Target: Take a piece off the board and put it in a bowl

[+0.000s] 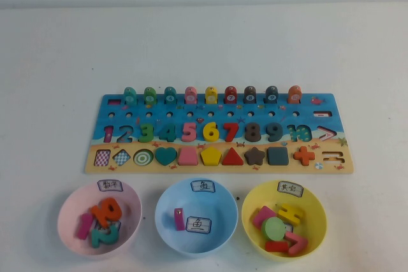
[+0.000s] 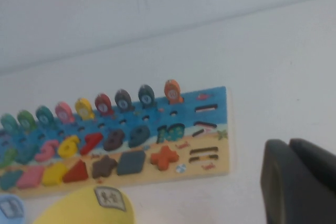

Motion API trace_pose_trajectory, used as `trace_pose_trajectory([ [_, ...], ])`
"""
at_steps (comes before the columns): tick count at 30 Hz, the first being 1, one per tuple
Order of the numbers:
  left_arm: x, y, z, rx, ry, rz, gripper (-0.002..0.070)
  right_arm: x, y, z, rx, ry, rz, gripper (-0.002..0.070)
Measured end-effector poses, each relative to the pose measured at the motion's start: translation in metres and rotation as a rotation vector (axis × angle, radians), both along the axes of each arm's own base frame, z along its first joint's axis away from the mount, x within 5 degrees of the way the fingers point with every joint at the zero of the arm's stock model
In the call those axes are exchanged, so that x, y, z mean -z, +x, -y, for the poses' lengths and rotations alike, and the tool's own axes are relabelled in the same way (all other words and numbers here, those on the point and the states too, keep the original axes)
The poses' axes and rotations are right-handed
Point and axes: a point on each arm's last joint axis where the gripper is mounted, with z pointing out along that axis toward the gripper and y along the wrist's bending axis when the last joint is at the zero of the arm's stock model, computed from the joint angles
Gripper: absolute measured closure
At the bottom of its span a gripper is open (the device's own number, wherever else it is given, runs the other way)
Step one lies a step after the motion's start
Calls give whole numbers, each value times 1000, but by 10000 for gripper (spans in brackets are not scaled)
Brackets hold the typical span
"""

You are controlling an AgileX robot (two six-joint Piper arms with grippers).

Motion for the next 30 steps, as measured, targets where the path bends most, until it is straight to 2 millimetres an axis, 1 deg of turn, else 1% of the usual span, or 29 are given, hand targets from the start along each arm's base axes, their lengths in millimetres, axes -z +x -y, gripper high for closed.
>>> trace_pose_trajectory([
  [5, 0, 0, 0, 0, 0, 0, 676, -7, 0, -1, 13, 253, 14, 694],
  [7, 0, 0, 0, 0, 0, 0, 676, -8, 0, -1, 17, 315, 15, 694],
  [12, 0, 0, 0, 0, 0, 0, 676, -10, 1, 0, 26, 323, 33, 694],
  [18, 0, 0, 0, 0, 0, 0, 676, -11, 1, 1, 33, 398, 34, 694],
  [21, 0, 0, 0, 0, 0, 0, 676, -11, 2, 0, 27, 409, 11, 694],
  [23, 0, 0, 0, 0, 0, 0, 676, -16, 4, -2, 14, 398, -29, 694],
  [25, 0, 0, 0, 0, 0, 0, 676, -26, 9, -6, -5, 371, -82, 694],
  [30, 0, 0, 0, 0, 0, 0, 676, -50, 29, -16, -86, 270, -223, 694],
])
